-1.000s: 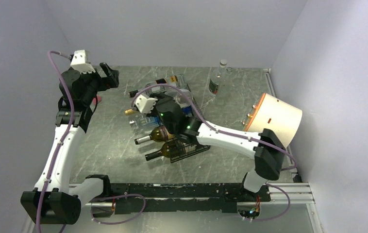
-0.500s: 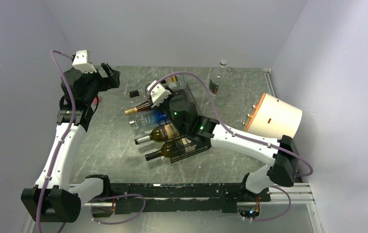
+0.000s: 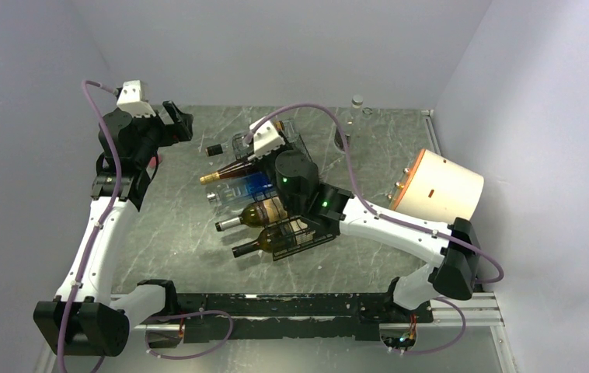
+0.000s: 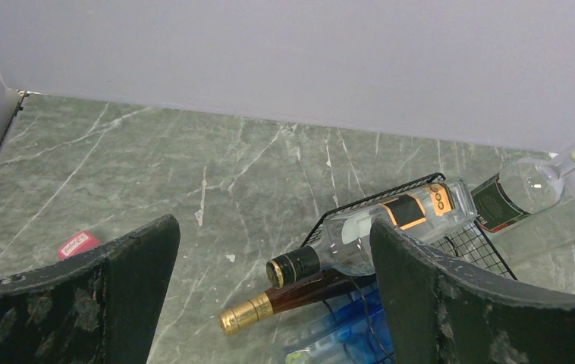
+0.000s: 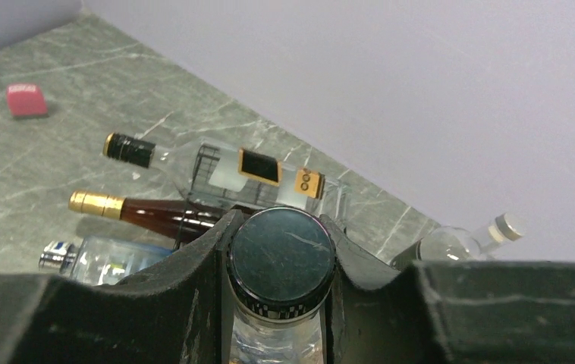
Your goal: Take the wine bottle off the wine rack
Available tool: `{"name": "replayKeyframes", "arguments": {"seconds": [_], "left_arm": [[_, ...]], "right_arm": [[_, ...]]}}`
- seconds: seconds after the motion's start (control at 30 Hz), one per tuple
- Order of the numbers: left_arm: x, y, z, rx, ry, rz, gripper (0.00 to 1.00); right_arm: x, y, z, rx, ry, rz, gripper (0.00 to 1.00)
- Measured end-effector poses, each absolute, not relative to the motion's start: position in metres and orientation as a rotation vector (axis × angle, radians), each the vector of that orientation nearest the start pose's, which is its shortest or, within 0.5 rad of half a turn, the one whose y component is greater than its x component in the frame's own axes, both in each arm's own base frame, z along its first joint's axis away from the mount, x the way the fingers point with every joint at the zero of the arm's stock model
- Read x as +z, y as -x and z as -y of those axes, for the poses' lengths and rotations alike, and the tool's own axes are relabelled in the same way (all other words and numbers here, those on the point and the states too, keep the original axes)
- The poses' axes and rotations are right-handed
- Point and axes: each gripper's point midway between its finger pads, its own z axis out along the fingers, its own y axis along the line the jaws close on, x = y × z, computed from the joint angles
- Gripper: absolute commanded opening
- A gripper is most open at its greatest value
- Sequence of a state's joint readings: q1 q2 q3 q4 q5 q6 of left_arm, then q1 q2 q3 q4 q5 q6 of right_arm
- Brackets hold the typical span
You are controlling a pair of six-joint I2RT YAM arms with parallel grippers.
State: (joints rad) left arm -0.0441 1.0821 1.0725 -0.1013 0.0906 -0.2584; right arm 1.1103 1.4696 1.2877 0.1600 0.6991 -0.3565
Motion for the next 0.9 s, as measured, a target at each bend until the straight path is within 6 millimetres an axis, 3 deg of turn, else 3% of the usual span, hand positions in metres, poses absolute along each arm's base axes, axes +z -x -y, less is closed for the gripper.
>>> {"name": "replayKeyframes", "arguments": {"seconds": [0.37, 0.5, 0.6, 0.73, 0.9], "left_arm": [[0.335, -0.383, 0.043, -0.305, 0.115, -1.691, 0.99], [0.335, -0.383, 0.044, -0.306, 0.116, -1.691, 0.99], [0.335, -0.383, 0.044, -0.307, 0.116, -1.691, 0.99], [0.335, -0.383, 0.044, -0.311, 0.118, -1.691, 0.99], [0.335, -0.383, 0.045, -0.317, 0.117, -1.693, 0.99]], "right_arm": [[0.405, -0.332, -0.3, -0.054, 0.448, -1.38, 0.0], [0.428, -0.345, -0.263, -0.094, 0.35, -1.355, 0.0], [0.438, -0.362, -0.217, -0.147, 0.237, -1.359, 0.0], [0.424, -0.38, -0.157, -0.251, 0.121, -1.406, 0.0], [0.371, -0.399, -0.115, -0.316, 0.057, -1.53, 0.0]]}}
